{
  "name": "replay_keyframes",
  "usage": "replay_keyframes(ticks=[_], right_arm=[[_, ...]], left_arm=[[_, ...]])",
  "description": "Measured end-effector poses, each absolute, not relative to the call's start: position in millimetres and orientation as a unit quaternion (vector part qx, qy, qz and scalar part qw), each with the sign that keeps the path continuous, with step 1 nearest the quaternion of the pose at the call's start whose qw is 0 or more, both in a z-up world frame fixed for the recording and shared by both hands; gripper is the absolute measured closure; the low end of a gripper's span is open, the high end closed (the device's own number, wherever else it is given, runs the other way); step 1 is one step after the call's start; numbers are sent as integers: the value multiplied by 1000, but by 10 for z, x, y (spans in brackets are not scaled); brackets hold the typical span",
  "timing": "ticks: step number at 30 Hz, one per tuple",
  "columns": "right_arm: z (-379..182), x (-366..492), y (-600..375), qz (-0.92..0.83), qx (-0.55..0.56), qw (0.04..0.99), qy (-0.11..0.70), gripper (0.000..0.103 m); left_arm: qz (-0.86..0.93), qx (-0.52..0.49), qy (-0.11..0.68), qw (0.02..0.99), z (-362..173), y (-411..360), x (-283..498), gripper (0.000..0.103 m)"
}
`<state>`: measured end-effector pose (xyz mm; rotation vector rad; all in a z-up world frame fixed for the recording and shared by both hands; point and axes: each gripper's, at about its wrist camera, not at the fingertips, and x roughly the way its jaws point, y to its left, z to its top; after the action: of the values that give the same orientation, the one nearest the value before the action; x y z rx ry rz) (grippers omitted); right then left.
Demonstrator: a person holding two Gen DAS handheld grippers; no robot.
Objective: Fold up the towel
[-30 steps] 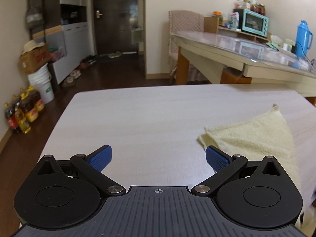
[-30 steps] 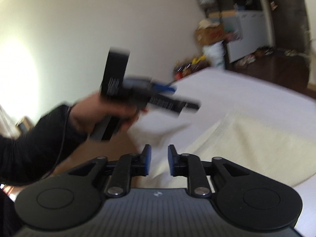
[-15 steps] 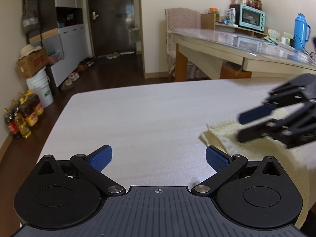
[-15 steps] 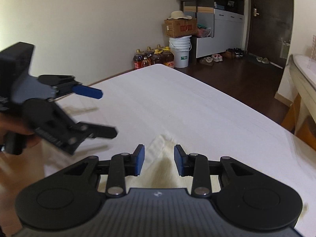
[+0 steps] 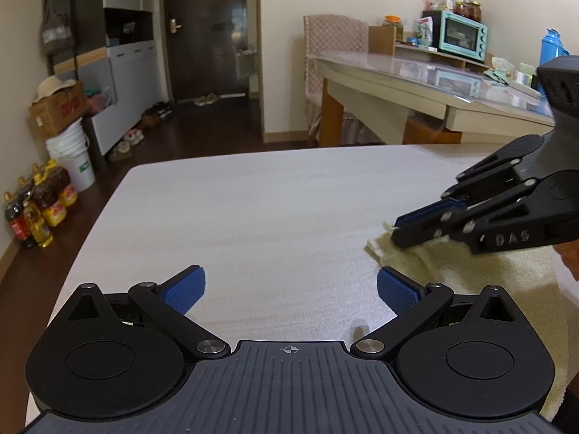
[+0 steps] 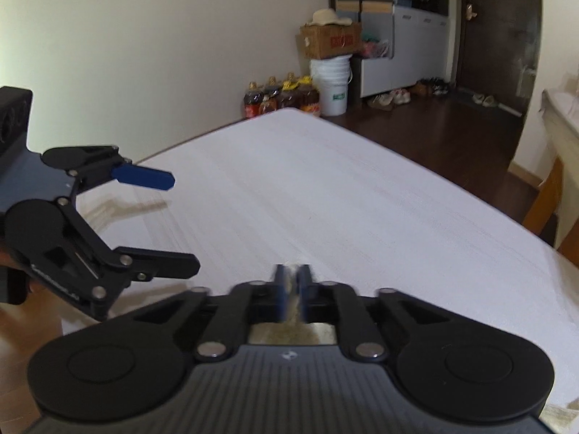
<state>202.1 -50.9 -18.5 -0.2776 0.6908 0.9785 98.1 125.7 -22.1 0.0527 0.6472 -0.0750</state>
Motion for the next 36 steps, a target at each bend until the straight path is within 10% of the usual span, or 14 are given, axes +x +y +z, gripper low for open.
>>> replay_keyframes(ticks=[36], right_arm=[[133,147,-3270,274,101,918,269,92]], left_arm=[[-161,116,313,929,-192,572,1343,0]])
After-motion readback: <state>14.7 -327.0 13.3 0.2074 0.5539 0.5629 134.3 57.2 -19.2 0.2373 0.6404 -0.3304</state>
